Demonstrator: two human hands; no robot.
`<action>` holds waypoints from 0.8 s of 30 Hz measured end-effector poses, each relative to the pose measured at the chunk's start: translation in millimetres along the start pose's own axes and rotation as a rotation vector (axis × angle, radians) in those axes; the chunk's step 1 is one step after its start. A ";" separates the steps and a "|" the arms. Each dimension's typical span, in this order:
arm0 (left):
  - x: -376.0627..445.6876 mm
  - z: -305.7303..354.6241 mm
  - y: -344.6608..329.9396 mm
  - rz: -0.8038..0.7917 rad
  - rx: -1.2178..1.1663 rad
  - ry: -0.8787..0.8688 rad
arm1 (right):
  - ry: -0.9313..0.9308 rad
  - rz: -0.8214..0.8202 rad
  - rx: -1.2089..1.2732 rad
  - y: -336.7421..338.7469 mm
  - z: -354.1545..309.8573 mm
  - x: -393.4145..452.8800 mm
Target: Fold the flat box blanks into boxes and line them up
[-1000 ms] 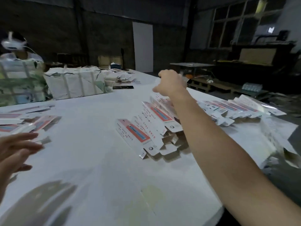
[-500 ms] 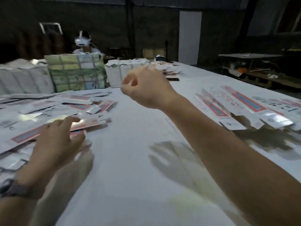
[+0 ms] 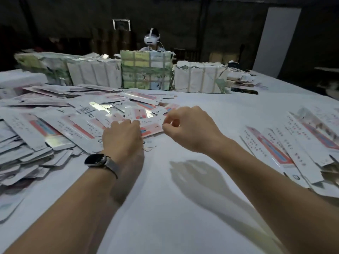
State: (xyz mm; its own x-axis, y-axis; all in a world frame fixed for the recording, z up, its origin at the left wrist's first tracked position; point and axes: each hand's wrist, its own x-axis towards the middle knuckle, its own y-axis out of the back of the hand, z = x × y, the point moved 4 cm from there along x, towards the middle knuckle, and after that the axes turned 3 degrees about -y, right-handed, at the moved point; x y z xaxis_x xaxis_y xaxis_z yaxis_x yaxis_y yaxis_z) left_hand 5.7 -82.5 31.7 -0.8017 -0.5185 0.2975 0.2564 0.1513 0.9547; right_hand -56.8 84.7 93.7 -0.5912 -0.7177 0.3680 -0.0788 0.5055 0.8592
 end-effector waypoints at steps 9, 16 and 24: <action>-3.4 15.6 21.6 0.228 -0.155 -0.159 | 0.088 0.124 -0.003 0.3 -7.4 -4.1; -12.8 34.3 -4.6 -0.092 -0.080 -0.277 | 0.042 0.188 0.017 14.2 5.2 1.3; -28.2 63.9 -9.4 -0.154 -0.041 -0.256 | -0.015 0.249 0.040 25.1 19.2 6.8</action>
State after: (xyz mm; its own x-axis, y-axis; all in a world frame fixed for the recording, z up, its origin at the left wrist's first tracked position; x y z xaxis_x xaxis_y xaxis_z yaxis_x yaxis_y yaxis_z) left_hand -8.6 -15.6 15.0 -0.9417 -0.3027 0.1469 0.1381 0.0505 0.9891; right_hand -78.3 101.8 111.0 -0.6084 -0.5615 0.5608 0.0390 0.6846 0.7278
